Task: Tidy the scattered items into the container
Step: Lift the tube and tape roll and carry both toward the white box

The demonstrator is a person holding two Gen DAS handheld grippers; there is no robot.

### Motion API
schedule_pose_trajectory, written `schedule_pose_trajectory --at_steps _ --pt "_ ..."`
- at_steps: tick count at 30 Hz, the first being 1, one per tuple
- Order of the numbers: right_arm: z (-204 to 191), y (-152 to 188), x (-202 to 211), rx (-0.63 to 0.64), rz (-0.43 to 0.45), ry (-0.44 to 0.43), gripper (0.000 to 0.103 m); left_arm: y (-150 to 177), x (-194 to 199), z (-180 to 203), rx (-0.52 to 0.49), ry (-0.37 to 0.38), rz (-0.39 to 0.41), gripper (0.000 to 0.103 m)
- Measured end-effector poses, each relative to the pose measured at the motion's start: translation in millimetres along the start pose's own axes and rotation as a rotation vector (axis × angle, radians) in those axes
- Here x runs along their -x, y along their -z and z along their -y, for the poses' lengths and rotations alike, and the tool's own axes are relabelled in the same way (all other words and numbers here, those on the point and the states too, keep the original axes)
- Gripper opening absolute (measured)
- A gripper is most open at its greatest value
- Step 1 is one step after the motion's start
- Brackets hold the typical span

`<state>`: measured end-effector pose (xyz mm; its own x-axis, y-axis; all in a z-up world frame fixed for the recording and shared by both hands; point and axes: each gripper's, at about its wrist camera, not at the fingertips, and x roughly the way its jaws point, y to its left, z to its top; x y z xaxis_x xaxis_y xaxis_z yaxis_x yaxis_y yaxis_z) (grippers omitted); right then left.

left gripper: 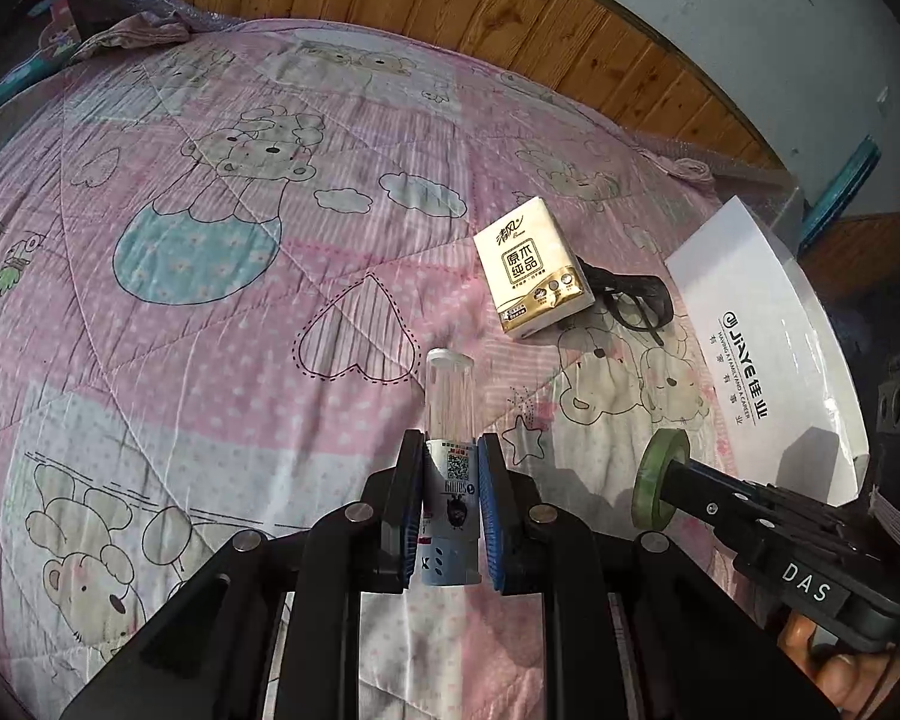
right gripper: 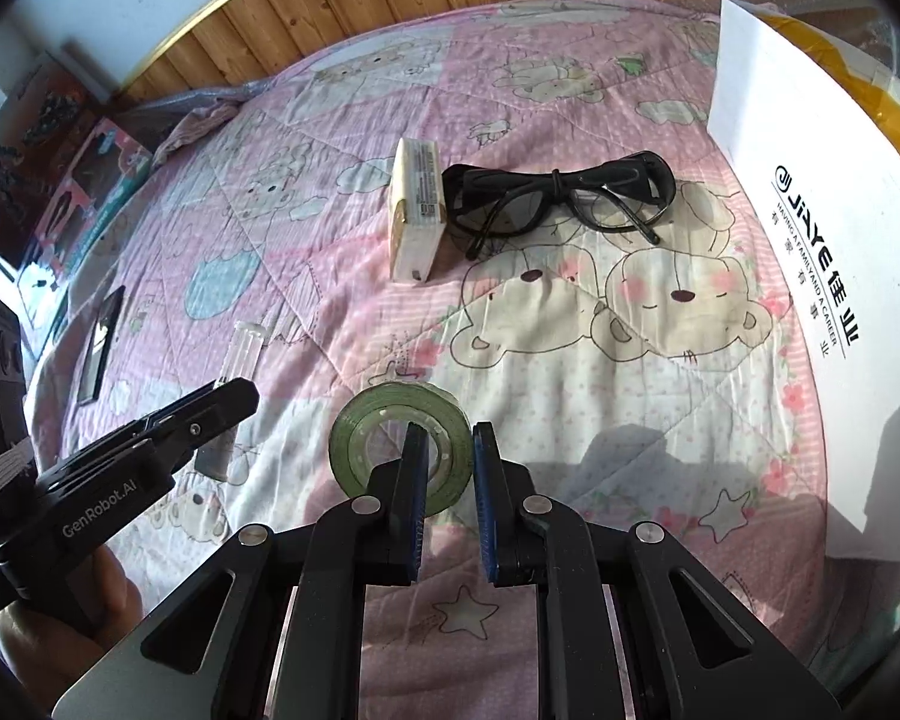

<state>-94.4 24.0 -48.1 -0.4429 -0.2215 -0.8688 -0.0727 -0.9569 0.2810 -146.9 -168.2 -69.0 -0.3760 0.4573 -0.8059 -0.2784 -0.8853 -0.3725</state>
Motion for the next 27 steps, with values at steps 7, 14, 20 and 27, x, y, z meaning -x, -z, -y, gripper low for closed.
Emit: schedule_pose_trajectory --at_steps 7,14,20,27 --pt "-12.6 13.6 5.8 0.013 -0.003 -0.025 0.015 10.4 18.7 0.3 -0.008 0.007 0.011 0.018" --pt "-27.2 24.7 10.3 0.031 -0.007 -0.055 0.015 19.1 38.5 -1.1 -0.019 0.014 0.024 0.018" --pt "-37.9 29.5 16.5 0.041 0.002 -0.083 0.015 26.6 52.8 -4.9 -0.022 0.000 0.033 0.018" --pt "-47.2 31.2 31.6 0.051 0.032 -0.121 0.015 27.9 70.0 1.7 -0.053 -0.022 0.061 0.018"
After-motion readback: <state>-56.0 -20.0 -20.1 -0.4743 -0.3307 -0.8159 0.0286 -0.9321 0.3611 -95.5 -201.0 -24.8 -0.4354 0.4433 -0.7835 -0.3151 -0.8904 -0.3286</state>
